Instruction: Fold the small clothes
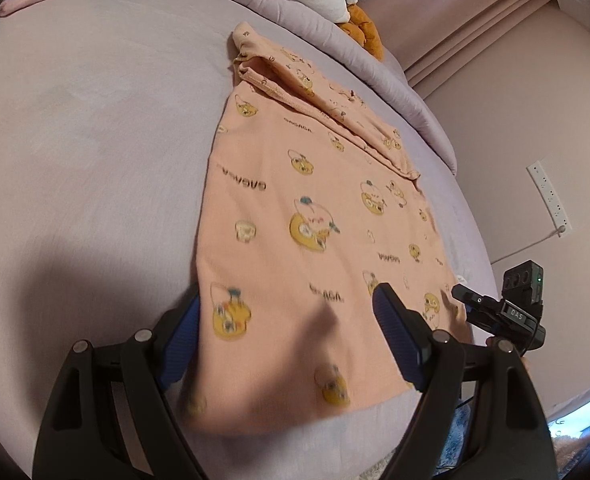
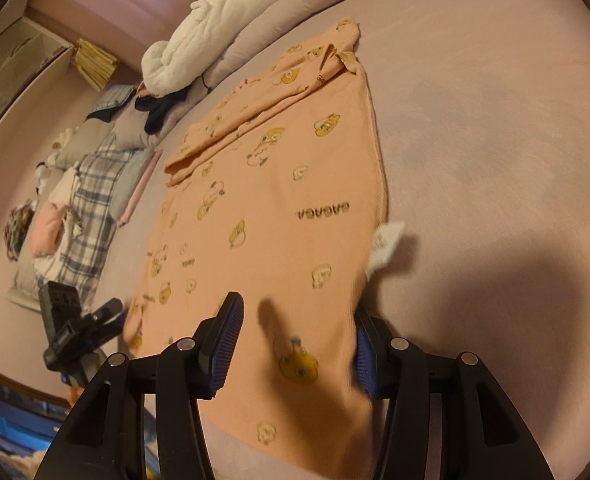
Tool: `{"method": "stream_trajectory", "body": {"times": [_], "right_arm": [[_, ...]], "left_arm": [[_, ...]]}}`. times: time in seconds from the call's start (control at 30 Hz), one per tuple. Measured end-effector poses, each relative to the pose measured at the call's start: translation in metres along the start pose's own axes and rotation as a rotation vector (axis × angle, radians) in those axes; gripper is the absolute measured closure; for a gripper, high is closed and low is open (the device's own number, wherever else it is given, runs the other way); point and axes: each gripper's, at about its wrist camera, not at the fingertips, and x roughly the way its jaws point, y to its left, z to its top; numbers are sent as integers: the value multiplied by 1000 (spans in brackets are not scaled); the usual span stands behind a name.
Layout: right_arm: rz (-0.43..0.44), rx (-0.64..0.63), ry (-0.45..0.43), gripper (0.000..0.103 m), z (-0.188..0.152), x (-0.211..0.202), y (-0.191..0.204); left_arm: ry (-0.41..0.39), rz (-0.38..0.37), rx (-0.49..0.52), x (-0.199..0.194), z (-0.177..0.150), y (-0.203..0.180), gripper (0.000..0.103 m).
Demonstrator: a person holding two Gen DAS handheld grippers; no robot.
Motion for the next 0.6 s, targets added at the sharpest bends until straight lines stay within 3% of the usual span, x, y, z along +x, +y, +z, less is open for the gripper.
{"method": "stream_trajectory", "body": {"times": [0.43,0.6], "right_arm": [[82,49,-18,52,14,11,-4],[99,52,-23,52,10,8,-6]], "left_arm": [[14,-33,-25,10,23,3,23],[16,-46,-35,6,16,4,32]]}}
